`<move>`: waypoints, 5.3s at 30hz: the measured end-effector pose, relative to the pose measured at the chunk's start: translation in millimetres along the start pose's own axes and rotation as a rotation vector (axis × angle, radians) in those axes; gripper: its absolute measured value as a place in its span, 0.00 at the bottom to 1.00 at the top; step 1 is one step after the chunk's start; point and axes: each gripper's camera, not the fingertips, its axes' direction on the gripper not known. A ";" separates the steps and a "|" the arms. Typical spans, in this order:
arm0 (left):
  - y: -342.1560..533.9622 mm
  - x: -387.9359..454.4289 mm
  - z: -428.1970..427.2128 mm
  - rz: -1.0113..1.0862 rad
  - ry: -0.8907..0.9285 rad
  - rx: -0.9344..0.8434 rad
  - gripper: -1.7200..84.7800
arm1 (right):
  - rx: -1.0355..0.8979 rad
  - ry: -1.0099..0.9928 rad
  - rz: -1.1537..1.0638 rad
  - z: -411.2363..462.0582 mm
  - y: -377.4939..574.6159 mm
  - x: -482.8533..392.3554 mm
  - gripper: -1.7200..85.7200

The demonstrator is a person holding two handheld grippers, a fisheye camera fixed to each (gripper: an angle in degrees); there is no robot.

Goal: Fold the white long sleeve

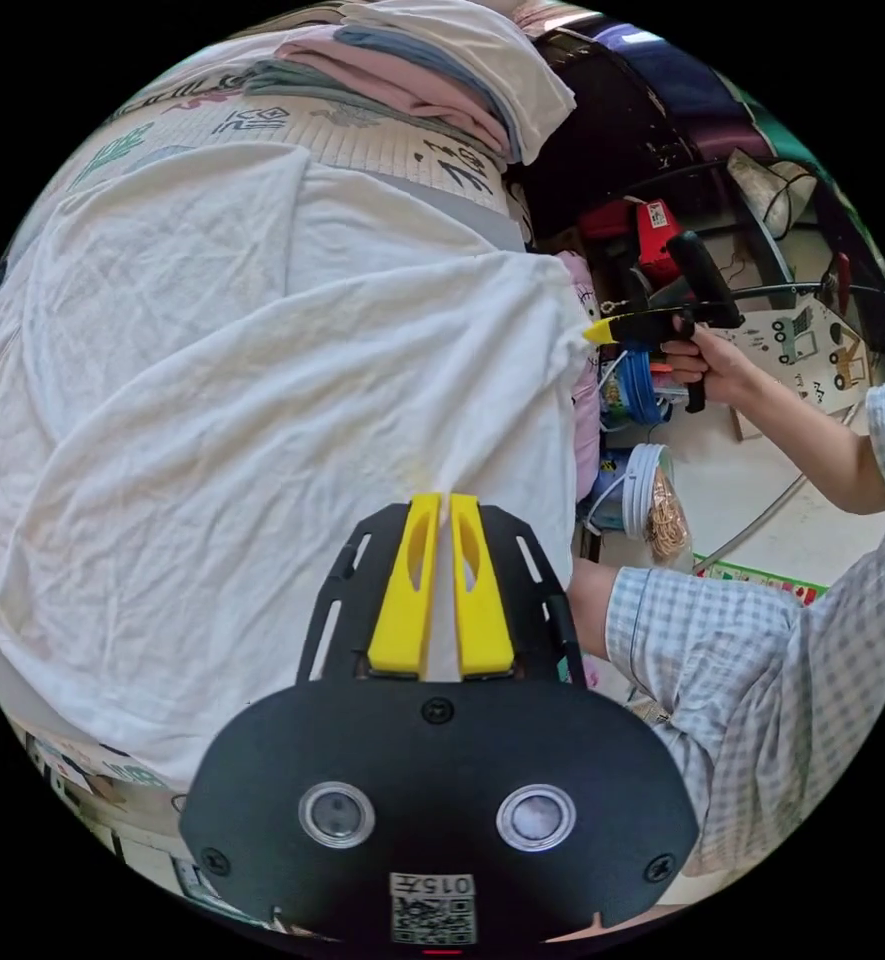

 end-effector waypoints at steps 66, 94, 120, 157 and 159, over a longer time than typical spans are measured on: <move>236.0 -397.9 -422.3 -0.797 0.069 0.589 0.08 | -0.473 0.750 -0.690 625.8 -220.5 223.9 0.14; 161.2 -364.7 -452.6 -0.712 -0.089 0.380 0.04 | -0.570 0.703 -0.767 663.7 -200.2 293.4 0.11; 262.2 -76.2 -529.3 -0.477 -0.273 0.791 0.01 | -0.219 0.469 -0.958 380.8 -80.9 166.3 0.01; 295.9 40.9 -295.5 -0.957 0.511 0.545 0.02 | -0.320 0.165 -0.147 243.8 17.8 224.4 0.03; 301.0 44.6 -306.9 -0.935 0.464 0.522 0.01 | -0.313 0.158 -0.147 234.3 17.9 212.8 0.03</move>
